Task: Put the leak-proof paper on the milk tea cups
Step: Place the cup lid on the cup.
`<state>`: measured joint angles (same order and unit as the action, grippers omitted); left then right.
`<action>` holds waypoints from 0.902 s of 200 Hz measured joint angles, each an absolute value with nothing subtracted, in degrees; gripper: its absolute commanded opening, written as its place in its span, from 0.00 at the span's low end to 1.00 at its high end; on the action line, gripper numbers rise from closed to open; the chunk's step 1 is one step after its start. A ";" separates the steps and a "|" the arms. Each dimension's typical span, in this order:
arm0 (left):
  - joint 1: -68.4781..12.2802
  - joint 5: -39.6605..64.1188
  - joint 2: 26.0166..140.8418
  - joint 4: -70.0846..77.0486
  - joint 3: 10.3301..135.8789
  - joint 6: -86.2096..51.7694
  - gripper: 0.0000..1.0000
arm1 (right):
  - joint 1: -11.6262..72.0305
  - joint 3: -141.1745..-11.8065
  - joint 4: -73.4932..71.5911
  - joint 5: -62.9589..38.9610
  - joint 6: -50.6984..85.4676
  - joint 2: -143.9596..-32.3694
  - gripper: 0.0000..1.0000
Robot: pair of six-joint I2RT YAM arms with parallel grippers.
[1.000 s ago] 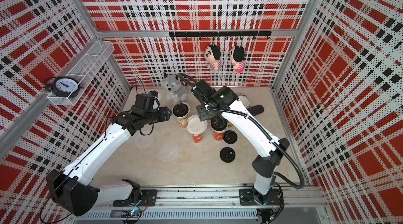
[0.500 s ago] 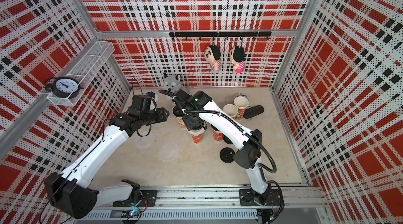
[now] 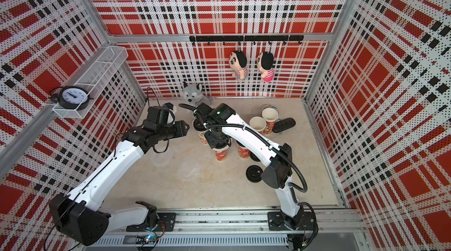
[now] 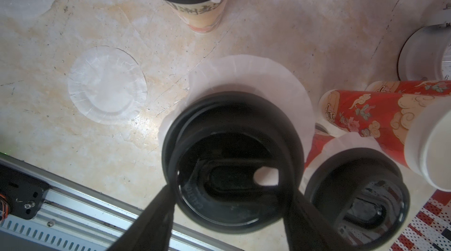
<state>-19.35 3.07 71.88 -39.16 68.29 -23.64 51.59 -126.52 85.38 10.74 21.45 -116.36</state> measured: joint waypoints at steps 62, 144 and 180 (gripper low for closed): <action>-19.20 3.25 71.88 -39.16 68.27 -23.49 0.51 | 51.59 -126.52 85.17 10.46 21.43 -116.38 0.69; -19.05 3.36 71.88 -39.16 68.27 -23.46 0.51 | 50.96 -126.02 84.16 10.44 21.41 -116.75 0.70; -19.03 3.64 71.88 -39.18 68.03 -23.44 0.51 | 50.24 -124.57 83.48 10.04 21.41 -116.79 0.71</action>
<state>-19.03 3.64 71.88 -39.18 68.03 -23.44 50.24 -124.57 83.48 10.04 21.41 -116.79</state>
